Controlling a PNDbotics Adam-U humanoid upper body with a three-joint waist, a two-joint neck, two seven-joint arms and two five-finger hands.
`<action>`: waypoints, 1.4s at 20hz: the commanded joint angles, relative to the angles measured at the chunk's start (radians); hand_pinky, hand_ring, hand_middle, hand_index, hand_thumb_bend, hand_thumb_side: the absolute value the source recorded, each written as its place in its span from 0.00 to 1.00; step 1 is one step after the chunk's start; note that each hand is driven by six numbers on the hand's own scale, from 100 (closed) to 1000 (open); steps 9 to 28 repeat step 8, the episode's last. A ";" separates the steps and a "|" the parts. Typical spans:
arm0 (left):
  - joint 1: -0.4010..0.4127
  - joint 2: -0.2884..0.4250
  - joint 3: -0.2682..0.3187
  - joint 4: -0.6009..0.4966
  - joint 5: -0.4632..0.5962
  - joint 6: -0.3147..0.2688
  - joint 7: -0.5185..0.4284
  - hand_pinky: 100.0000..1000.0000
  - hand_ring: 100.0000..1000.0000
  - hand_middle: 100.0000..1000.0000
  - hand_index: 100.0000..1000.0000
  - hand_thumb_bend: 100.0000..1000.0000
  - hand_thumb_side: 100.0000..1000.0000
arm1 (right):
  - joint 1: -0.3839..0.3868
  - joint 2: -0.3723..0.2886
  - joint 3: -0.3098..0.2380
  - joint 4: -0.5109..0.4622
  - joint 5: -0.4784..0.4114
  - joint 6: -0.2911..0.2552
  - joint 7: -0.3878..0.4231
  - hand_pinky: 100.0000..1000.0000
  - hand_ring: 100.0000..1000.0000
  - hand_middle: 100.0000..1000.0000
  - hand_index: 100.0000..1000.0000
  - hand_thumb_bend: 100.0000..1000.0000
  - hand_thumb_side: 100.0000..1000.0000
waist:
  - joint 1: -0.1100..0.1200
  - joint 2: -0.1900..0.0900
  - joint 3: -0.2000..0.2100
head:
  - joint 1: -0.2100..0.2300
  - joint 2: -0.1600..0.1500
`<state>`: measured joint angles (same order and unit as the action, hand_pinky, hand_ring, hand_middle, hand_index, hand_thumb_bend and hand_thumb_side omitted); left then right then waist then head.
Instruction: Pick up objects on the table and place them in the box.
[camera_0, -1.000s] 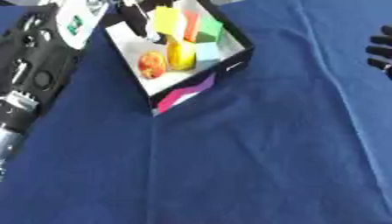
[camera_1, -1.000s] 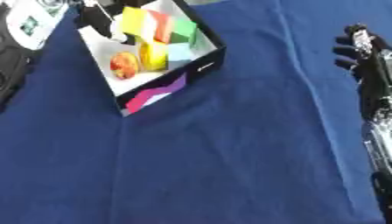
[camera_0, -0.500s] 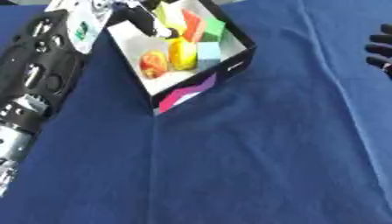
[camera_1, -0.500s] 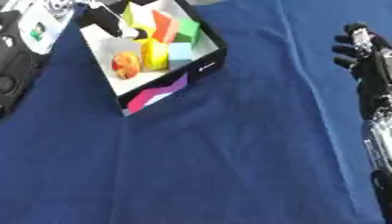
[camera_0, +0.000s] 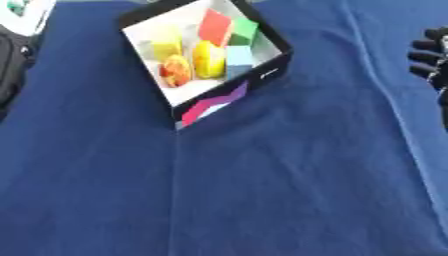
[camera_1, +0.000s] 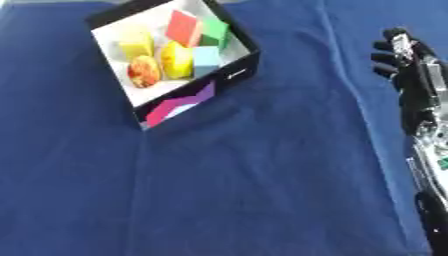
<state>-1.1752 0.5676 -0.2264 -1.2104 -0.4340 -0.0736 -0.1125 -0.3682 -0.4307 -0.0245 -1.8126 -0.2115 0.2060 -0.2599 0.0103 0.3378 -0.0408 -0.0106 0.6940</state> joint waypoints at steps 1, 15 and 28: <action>0.045 0.084 0.043 -0.143 0.164 0.064 0.085 0.73 0.65 0.65 0.77 0.00 0.43 | -0.002 -0.034 -0.016 -0.022 -0.001 -0.004 -0.009 0.82 0.80 0.72 0.82 0.00 0.76 | 0.002 -0.055 0.004 | -0.009 0.001; 0.344 0.165 0.152 -0.506 0.427 0.159 0.269 0.70 0.63 0.65 0.78 0.00 0.54 | 0.003 -0.041 -0.029 -0.034 -0.002 -0.010 -0.026 0.82 0.80 0.72 0.82 0.00 0.76 | 0.000 -0.048 0.016 | -0.030 -0.015; 0.344 0.165 0.152 -0.506 0.427 0.159 0.269 0.70 0.63 0.65 0.78 0.00 0.54 | 0.003 -0.041 -0.029 -0.034 -0.002 -0.010 -0.026 0.82 0.80 0.72 0.82 0.00 0.76 | 0.000 -0.048 0.016 | -0.030 -0.015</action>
